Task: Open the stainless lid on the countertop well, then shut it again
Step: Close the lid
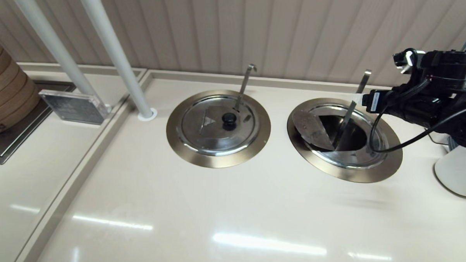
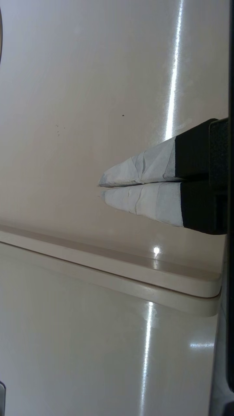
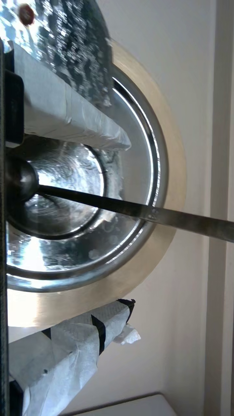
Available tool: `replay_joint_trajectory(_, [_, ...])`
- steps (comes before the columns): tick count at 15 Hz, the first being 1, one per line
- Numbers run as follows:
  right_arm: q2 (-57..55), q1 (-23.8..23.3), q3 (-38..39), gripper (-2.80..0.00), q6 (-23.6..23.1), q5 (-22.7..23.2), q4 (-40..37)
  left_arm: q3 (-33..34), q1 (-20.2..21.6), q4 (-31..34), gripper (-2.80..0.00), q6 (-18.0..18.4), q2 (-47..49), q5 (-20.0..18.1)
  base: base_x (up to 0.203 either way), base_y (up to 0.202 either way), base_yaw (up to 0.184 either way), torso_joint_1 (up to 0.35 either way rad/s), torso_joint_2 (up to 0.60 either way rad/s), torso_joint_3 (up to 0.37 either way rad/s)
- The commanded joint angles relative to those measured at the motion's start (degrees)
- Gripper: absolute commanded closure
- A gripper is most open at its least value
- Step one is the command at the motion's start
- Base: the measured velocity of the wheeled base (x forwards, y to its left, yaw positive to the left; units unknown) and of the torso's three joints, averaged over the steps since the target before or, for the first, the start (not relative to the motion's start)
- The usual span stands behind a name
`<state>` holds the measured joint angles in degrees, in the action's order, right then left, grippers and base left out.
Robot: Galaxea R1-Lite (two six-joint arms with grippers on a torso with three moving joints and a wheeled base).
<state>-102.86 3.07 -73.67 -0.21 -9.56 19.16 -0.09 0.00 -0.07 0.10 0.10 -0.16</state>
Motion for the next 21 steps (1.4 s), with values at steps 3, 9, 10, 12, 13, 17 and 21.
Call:
replay_joint_trajectory(3, [10.60, 3.67, 3.85, -2.80, -1.20, 0.13, -10.15, 0.03, 0.00, -0.01, 0.00, -0.01, 0.08, -0.02, 0.000, 0.000, 0.000, 0.000, 0.00, 0.000])
replay_joint_trajectory(9, [19.60, 14.17, 20.02, -2.80, -14.19, -1.63, -5.51, 0.00, 0.00, -0.01, 0.00, -0.01, 0.08, -0.02, 0.000, 0.000, 0.000, 0.000, 0.00, 0.000])
replay_joint_trajectory(10, [19.43, 15.05, 21.45, -2.80, -15.25, -2.19, -2.51, 0.00, 0.00, -0.01, 0.00, -0.01, 0.08, -0.02, 0.000, 0.000, 0.000, 0.000, 0.00, 0.000])
replay_joint_trajectory(12, [18.69, 17.86, 23.04, -2.80, -17.83, -6.34, 2.07, 0.00, 0.00, -0.01, 0.00, -0.01, 0.08, -0.02, 0.000, 0.000, 0.000, 0.000, 0.00, 0.000])
replay_joint_trajectory(13, [18.41, 18.29, 23.39, -2.80, -18.39, -6.53, 3.43, 0.00, 0.00, -0.01, 0.00, -0.01, 0.08, -0.02, 0.000, 0.000, 0.000, 0.000, 0.00, 0.000])
replay_joint_trajectory(17, [14.77, 22.41, 24.80, -2.80, -18.99, -6.68, 4.37, 0.00, 0.00, -0.01, 0.00, -0.01, 0.08, -0.02, 0.000, 0.000, 0.000, 0.000, 0.00, 0.000])
replay_joint_trajectory(21, [8.59, 25.57, 27.64, -2.80, -21.79, -10.68, 12.54, 0.00, 0.00, -0.01, 0.00, -0.01, 0.08, -0.02, 0.000, 0.000, 0.000, 0.000, 0.00, 0.000])
